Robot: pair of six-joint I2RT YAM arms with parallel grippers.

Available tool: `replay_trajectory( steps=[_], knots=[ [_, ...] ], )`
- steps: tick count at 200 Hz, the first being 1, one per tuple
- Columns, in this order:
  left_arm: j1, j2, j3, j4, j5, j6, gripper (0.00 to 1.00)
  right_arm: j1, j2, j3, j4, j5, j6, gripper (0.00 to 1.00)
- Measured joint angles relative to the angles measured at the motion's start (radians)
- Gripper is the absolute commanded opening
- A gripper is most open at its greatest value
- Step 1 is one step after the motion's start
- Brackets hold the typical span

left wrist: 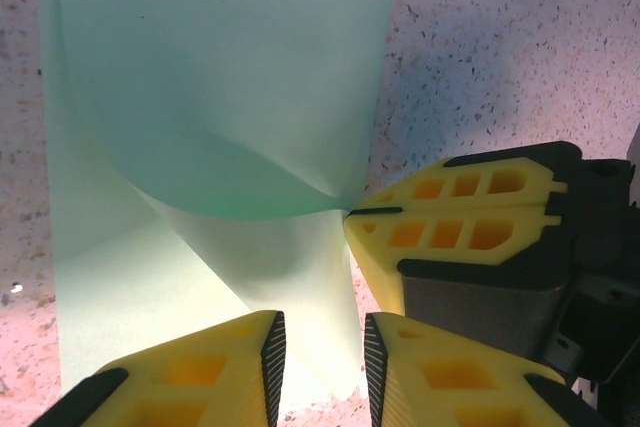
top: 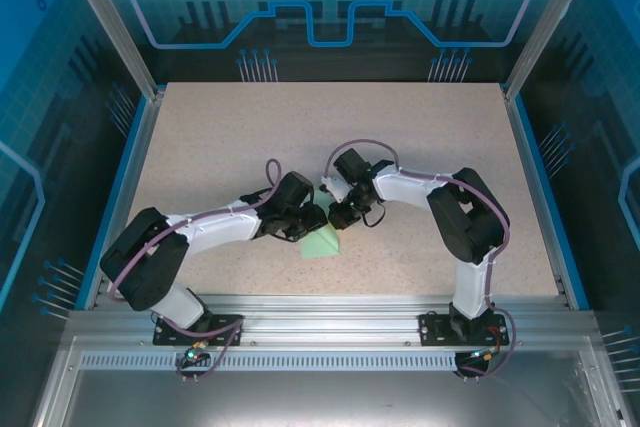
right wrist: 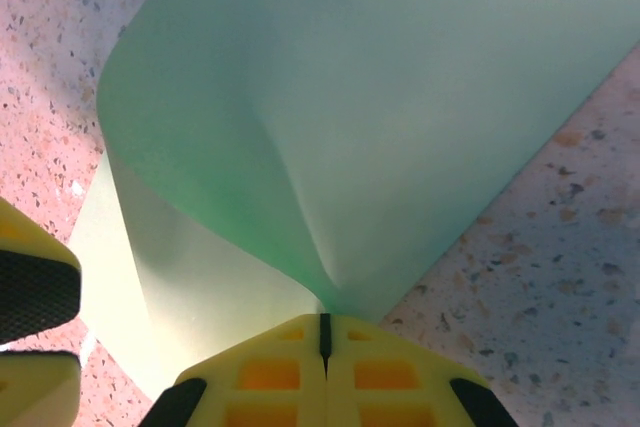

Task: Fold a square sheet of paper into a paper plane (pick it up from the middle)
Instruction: Fold the triangle a second time at the center of the table.

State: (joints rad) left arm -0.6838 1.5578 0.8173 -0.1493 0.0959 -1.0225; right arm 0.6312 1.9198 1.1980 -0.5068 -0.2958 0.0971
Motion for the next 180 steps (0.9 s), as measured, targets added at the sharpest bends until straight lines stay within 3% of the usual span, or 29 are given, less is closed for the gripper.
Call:
replay_trajectory(
  steps=[180],
  knots=[
    [0.000,0.038,0.006,0.032,0.000,-0.030,0.34,-0.006,0.012,0.000,0.002,-0.026,0.000,0.04]
  ],
)
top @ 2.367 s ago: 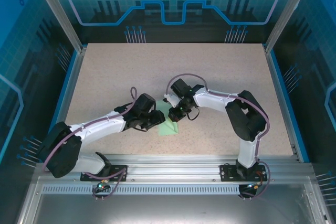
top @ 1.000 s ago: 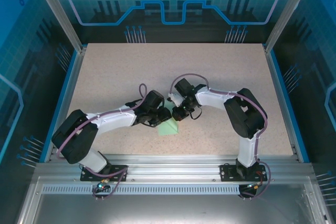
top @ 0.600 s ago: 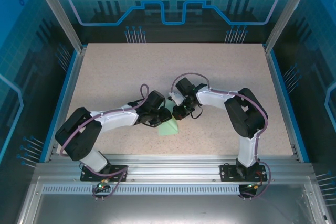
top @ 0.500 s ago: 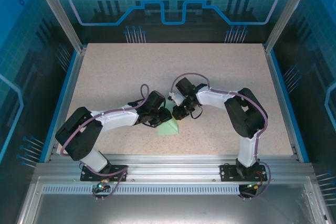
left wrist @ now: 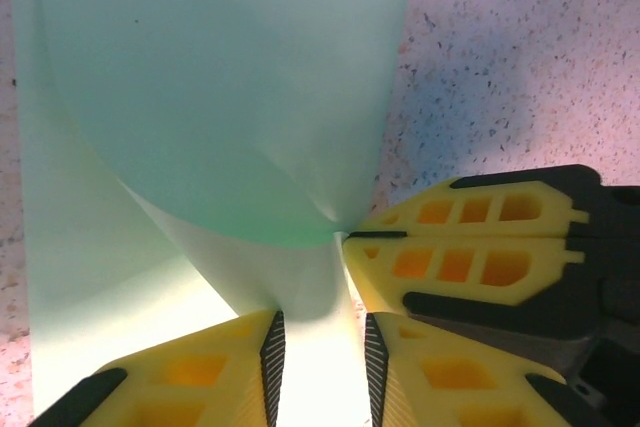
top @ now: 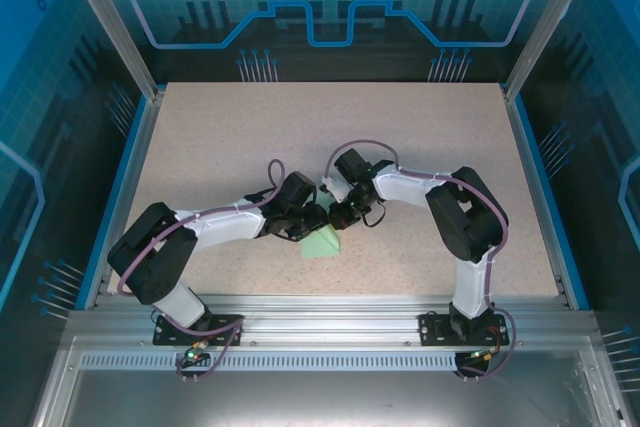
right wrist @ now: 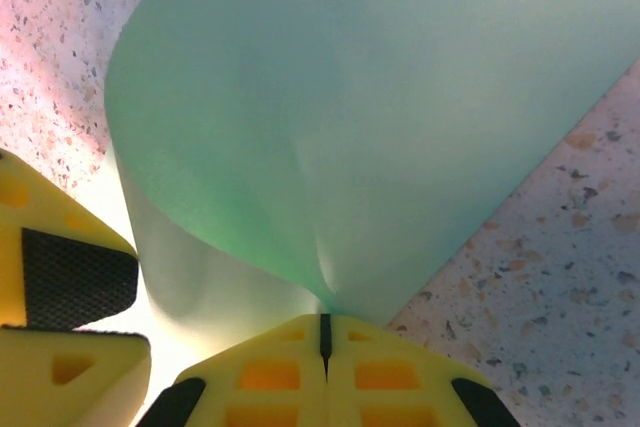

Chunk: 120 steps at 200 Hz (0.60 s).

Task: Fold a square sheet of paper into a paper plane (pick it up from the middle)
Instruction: Fold the triangle a second time at the center of the table.

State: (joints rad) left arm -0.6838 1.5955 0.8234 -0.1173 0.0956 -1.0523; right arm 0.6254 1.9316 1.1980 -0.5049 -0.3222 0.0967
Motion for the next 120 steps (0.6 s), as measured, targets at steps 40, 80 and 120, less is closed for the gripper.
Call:
replay_trajectory(
  steps=[40,80,120],
  knots=[
    [0.000,-0.077,-0.024,0.000,-0.028,-0.032,0.37,-0.001,0.002,0.003,-0.001,0.000,0.000,0.05],
    [0.000,-0.112,-0.037,-0.002,-0.046,-0.049,0.37,-0.005,0.013,0.022,-0.002,-0.002,-0.005,0.05],
    [0.000,-0.112,-0.038,-0.001,-0.046,-0.049,0.36,-0.005,0.038,0.040,-0.010,-0.002,-0.012,0.05]
  ],
)
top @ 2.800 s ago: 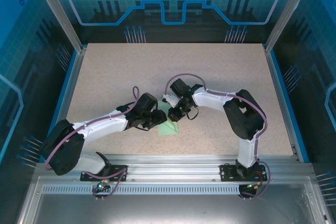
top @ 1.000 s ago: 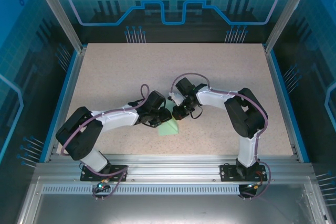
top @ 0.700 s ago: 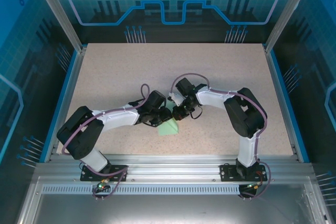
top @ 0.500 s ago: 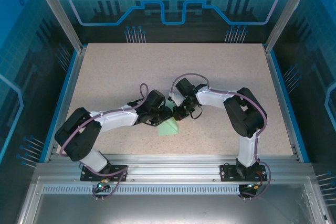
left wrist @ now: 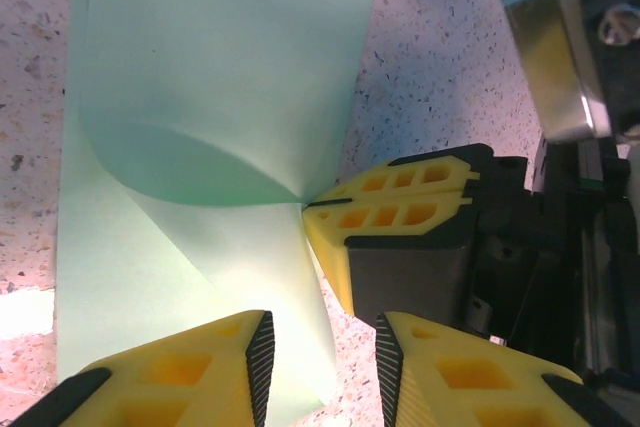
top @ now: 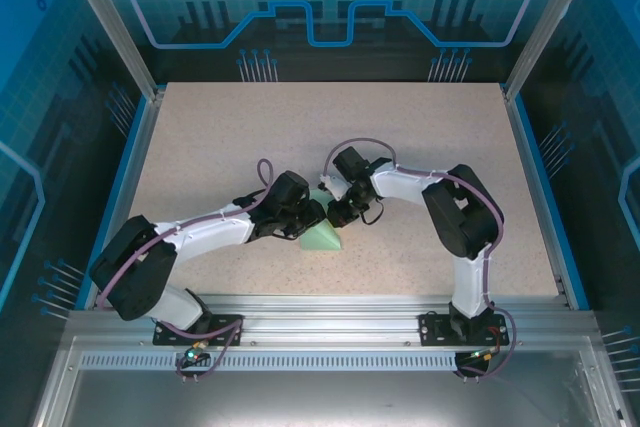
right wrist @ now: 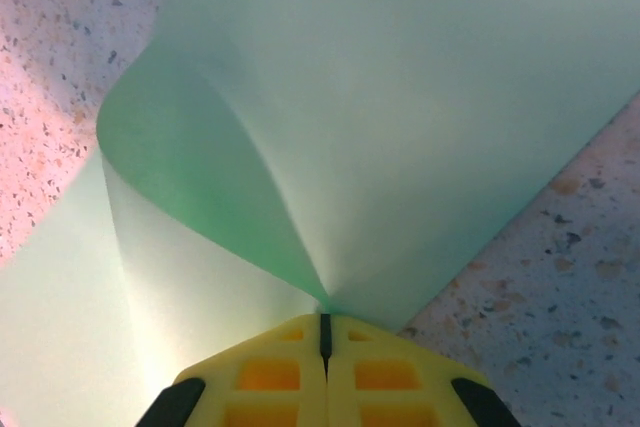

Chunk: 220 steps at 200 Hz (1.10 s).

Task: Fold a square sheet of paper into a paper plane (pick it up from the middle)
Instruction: Fold the triangle a second time at the center of the table.

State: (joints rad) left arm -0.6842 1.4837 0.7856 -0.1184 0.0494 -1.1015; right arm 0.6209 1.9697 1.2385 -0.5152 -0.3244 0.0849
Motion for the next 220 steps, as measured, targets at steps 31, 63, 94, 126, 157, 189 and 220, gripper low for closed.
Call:
replay_trajectory(
  steps=[31,63,94,126,157,189,220],
  knots=[
    [0.000,0.000,0.000,0.000,0.000,0.000,0.36,0.000,0.005,0.008,-0.008,-0.001,0.000,0.05],
    [-0.002,0.000,0.000,-0.005,0.000,0.001,0.36,0.000,0.005,0.009,-0.010,-0.002,0.000,0.05],
    [-0.002,0.000,0.000,-0.008,0.000,0.001,0.36,0.000,-0.004,0.001,-0.010,-0.012,0.000,0.06],
    [-0.002,0.000,0.000,-0.011,0.000,0.001,0.36,0.000,-0.028,-0.016,-0.010,-0.038,0.001,0.06],
    [-0.002,0.000,0.000,-0.012,0.000,0.001,0.36,0.000,-0.028,-0.016,-0.008,-0.044,0.001,0.06],
    [-0.002,0.000,0.000,-0.015,0.000,0.001,0.36,0.000,-0.027,-0.016,-0.008,-0.043,0.001,0.07],
    [-0.002,0.000,0.000,-0.016,0.000,0.001,0.36,0.000,-0.018,-0.015,-0.008,-0.043,0.001,0.06]
  ],
)
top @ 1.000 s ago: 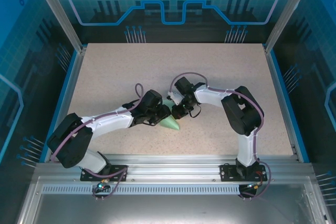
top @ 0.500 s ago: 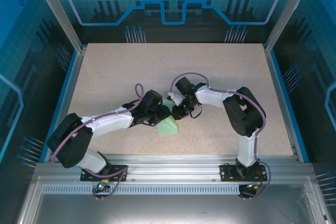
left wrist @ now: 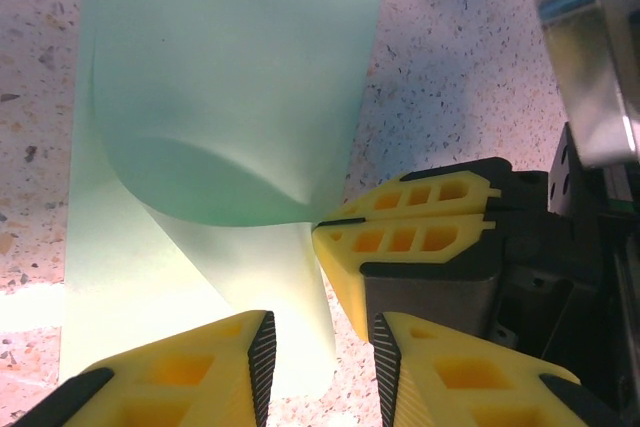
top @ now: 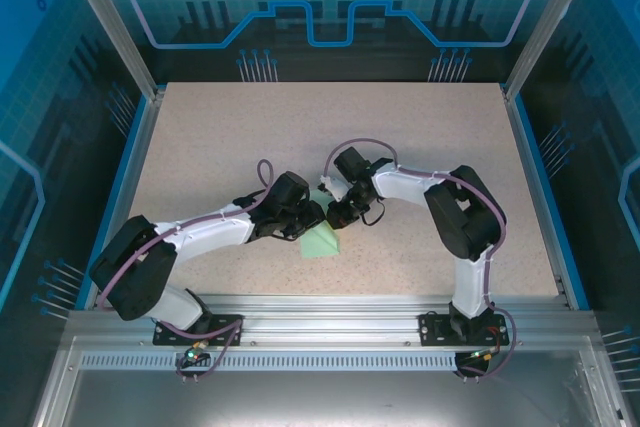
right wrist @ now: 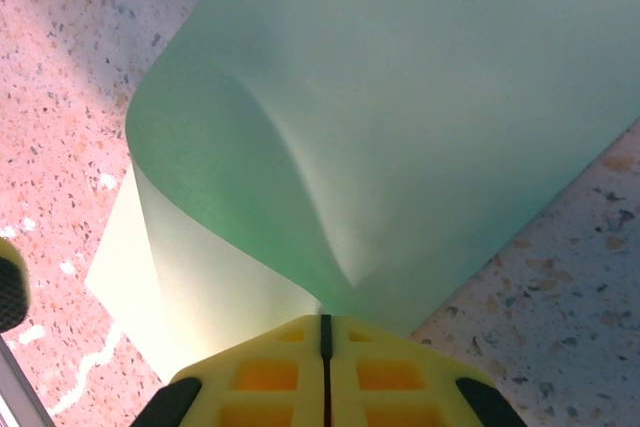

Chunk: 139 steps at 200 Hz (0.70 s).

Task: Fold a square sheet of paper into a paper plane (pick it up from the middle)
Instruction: Fold the triangle a second time at the center of the table.

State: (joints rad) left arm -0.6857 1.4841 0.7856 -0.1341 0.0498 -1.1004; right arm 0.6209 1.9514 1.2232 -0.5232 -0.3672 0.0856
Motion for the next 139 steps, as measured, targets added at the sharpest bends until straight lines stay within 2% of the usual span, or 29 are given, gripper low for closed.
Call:
replay_trajectory(
  steps=[33,90,139],
  knots=[
    [0.000,0.000,0.000,0.000,0.000,0.000,0.35,-0.001,0.018,0.003,0.000,-0.001,0.000,0.06],
    [0.000,0.031,0.006,0.004,0.000,-0.016,0.20,-0.001,0.018,0.003,0.000,0.000,0.000,0.06],
    [0.000,0.092,0.006,0.065,0.000,-0.071,0.16,-0.001,0.018,0.003,0.000,0.000,0.000,0.07]
  ],
)
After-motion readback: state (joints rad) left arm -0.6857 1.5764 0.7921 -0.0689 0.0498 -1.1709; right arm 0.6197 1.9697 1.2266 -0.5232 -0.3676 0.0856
